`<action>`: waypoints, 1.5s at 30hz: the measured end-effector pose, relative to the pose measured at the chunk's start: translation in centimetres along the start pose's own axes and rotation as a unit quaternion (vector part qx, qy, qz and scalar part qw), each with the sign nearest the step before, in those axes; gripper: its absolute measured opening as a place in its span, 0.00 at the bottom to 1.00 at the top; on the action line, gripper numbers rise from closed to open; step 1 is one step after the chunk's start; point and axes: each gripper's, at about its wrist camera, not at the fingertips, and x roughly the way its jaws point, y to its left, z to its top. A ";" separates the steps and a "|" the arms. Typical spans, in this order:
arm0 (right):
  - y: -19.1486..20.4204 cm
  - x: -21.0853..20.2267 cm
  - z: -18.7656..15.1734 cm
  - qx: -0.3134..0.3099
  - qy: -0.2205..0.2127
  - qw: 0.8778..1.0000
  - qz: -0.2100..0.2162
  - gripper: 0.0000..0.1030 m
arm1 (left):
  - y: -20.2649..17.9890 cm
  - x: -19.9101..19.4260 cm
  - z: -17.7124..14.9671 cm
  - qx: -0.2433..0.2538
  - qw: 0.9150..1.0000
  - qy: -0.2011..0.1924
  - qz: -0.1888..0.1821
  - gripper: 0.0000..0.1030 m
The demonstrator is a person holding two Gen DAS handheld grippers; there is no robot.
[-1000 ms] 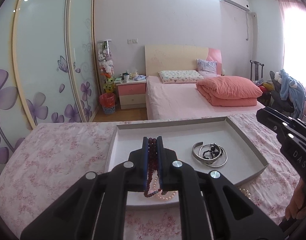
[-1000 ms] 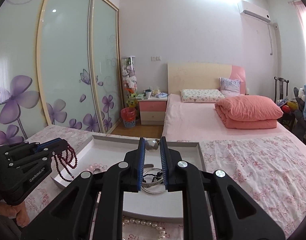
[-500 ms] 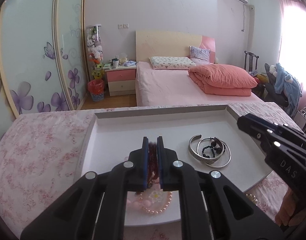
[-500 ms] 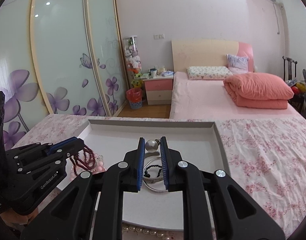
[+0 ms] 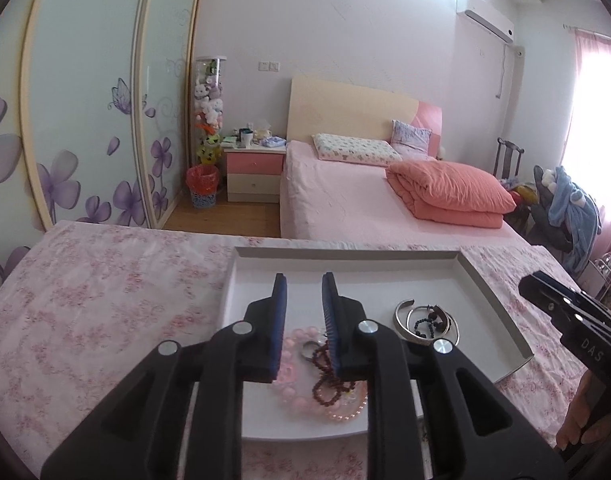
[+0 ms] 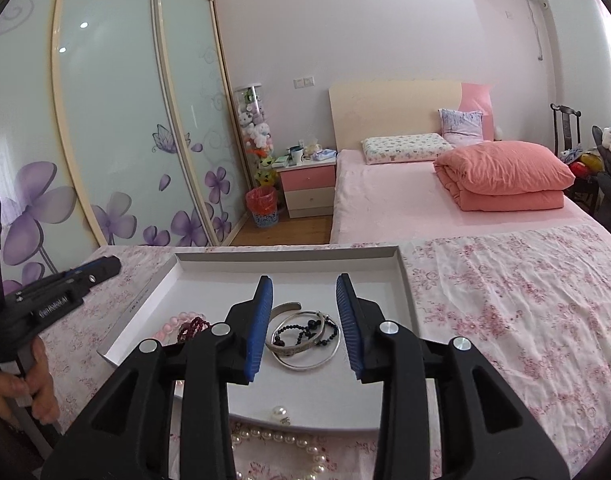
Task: Organize jewelry
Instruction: 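Grasp the white pearl bracelet with the right tool while the left tool grasps the other pearl stud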
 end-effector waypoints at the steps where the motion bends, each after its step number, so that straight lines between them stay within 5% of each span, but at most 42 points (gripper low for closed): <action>1: 0.0 -0.3 -0.1 -0.001 0.000 1.000 -0.001 0.34 | 0.3 -0.4 0.1 -0.002 1.000 -0.002 0.001 0.19; 16: -0.5 -2.7 -4.6 -0.003 0.074 0.997 -0.008 0.34 | 2.9 -6.1 -2.3 -0.018 1.000 -0.003 0.008 0.27; 32: 0.9 1.1 -8.2 -0.023 0.195 0.980 -0.031 0.33 | 2.4 -5.9 -6.5 0.016 0.999 0.026 0.024 0.36; 37: 1.3 1.1 -9.3 -0.052 0.207 0.976 -0.042 0.10 | 1.1 -5.8 -6.8 0.026 0.999 0.030 0.006 0.38; 45: -0.7 -1.5 -10.0 -0.044 0.210 0.975 -0.049 0.10 | -2.6 -4.5 -7.4 0.056 0.996 0.057 -0.035 0.43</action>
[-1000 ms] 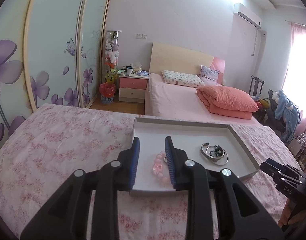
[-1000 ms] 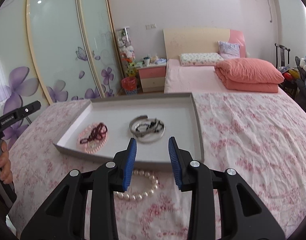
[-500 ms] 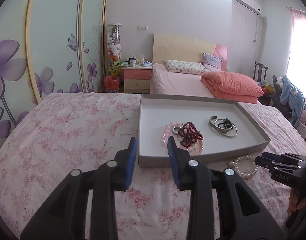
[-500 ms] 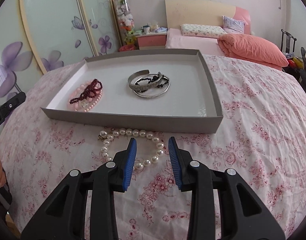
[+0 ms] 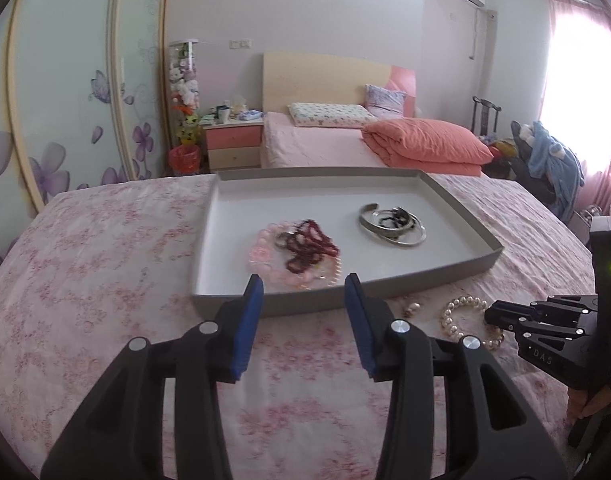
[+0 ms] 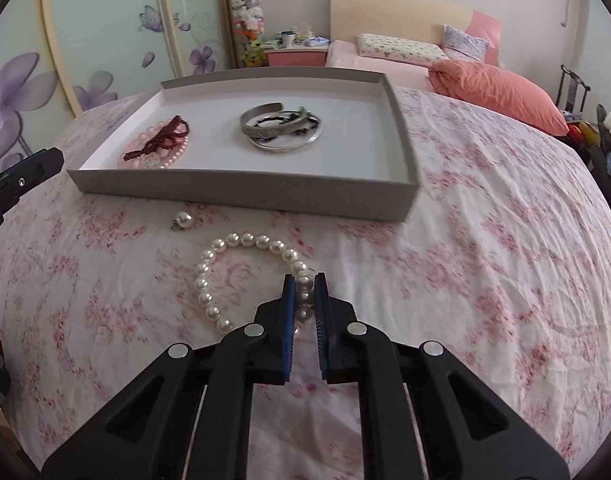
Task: Organize jewelry
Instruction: 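Grasp the white pearl bracelet with the right tool while the left tool grasps the other pearl stud, then lift both held pieces, carry them into the tray and open both tools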
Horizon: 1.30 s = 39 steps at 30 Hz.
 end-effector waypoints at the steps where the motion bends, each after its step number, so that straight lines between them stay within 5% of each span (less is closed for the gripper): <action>1: -0.5 -0.1 -0.1 0.007 0.000 1.000 -0.003 0.10 | -0.5 0.2 0.0 0.004 1.000 0.003 -0.005 0.44; 16: -3.4 -1.4 -1.6 0.043 -0.008 0.999 0.002 0.10 | -8.4 6.9 -1.1 0.061 0.992 0.098 -0.058 0.46; 22: -3.5 -1.4 -1.5 0.045 -0.008 0.999 0.007 0.10 | -9.4 8.7 -1.0 0.064 0.989 0.123 -0.042 0.32; 26: -3.6 -1.4 -1.5 0.045 -0.008 0.999 0.006 0.10 | -9.5 9.0 -1.1 0.064 0.989 0.127 -0.026 0.14; 32: -3.5 -1.4 -1.6 0.045 -0.007 0.999 0.007 0.10 | -8.2 8.4 -1.3 0.065 0.989 0.129 -0.008 0.13; 39: -2.1 -0.8 -0.9 0.030 -0.005 0.999 0.017 0.10 | -2.5 5.5 -2.2 0.035 0.992 0.121 0.029 0.13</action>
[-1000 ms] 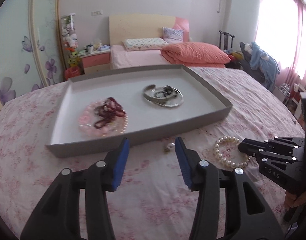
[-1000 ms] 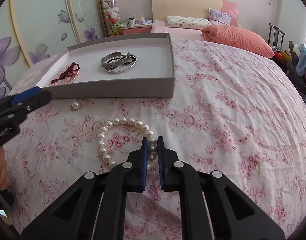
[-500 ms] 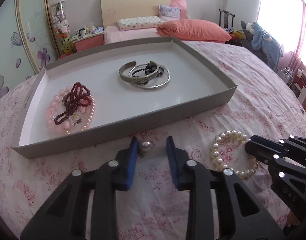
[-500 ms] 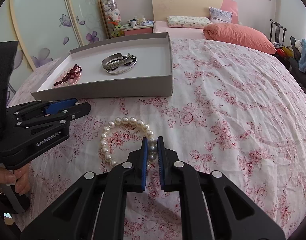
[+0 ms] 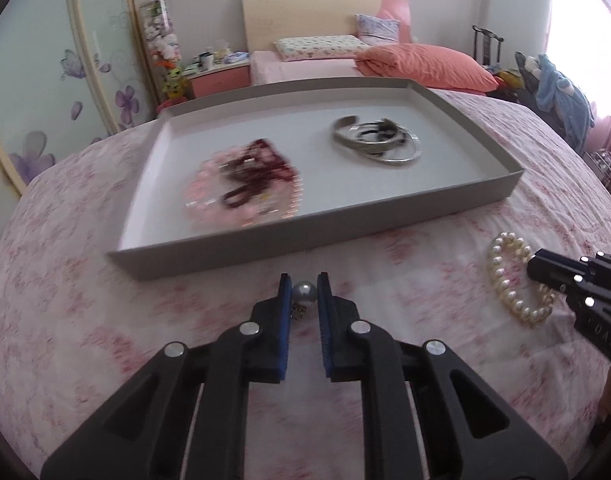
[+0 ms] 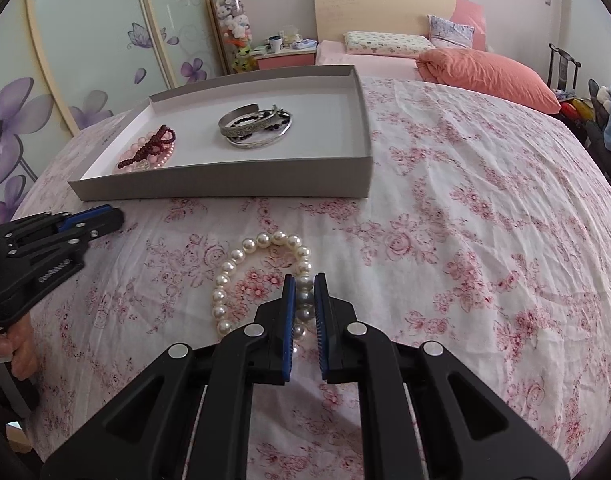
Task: Organize jewelry
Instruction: 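Lift both held pieces, carry them into the tray and open both tools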
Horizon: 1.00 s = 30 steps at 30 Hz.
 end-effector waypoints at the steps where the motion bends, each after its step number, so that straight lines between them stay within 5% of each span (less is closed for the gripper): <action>1: 0.2 0.1 0.1 -0.003 0.000 1.000 0.000 0.10 | 0.8 -0.3 -0.3 -0.005 1.000 0.000 0.006 0.13; 7: 1.0 0.3 0.3 -0.016 0.002 1.000 -0.010 0.11 | 4.0 -1.0 -1.5 -0.027 0.999 0.009 0.019 0.13; 17: 1.3 0.3 0.3 -0.014 -0.003 1.000 -0.007 0.10 | 4.0 -1.2 -1.9 -0.033 0.999 0.004 0.001 0.13; 30: 2.7 -4.0 1.7 -0.015 -0.103 0.993 0.049 0.10 | 4.2 -5.9 -2.2 -0.037 0.995 -0.095 0.002 0.13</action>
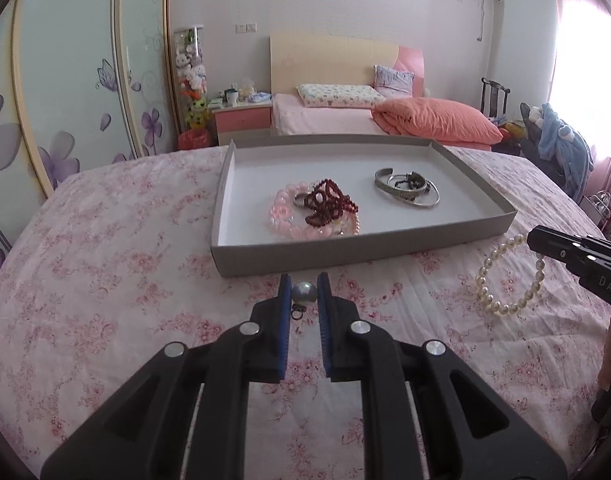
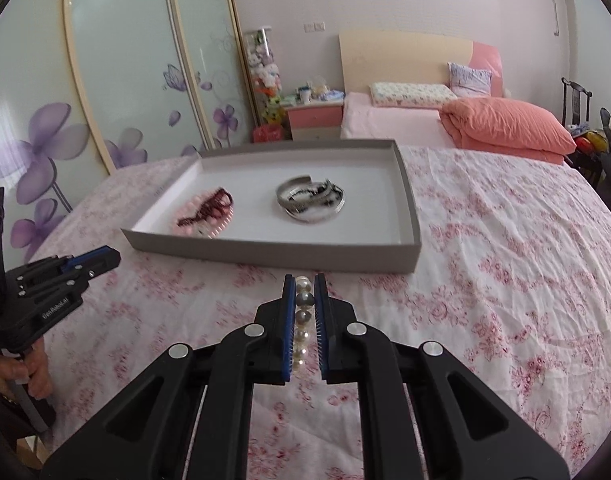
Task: Organize jewelry
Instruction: 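Lift both held pieces, carry them into the tray and open both tools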
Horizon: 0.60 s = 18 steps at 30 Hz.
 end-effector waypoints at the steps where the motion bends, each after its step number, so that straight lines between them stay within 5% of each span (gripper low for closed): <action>1: 0.2 -0.2 0.1 0.000 -0.007 1.000 0.004 0.10 | -0.1 -0.2 0.0 0.000 1.000 -0.003 0.002 0.13; 18: 3.9 -2.6 1.1 -0.035 -0.091 0.995 0.019 0.10 | -0.3 -3.4 1.0 -0.004 0.996 -0.067 0.051 0.13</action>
